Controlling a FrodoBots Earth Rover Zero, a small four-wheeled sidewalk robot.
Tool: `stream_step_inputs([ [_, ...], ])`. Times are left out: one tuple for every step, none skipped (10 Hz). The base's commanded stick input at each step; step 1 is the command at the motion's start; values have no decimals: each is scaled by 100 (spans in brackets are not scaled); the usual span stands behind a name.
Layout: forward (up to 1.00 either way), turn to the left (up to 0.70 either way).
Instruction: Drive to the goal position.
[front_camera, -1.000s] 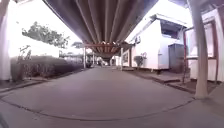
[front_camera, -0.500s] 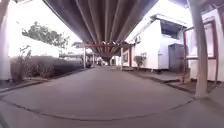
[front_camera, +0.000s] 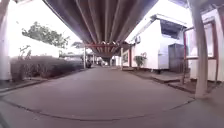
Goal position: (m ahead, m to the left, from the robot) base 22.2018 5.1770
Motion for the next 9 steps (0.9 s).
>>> stream_step_inputs([
  [0, 0],
  [1, 0],
  [85, 0],
  [85, 0],
  [85, 0],
  [85, 0],
  [85, 0],
  [85, 0],
  [85, 0],
])
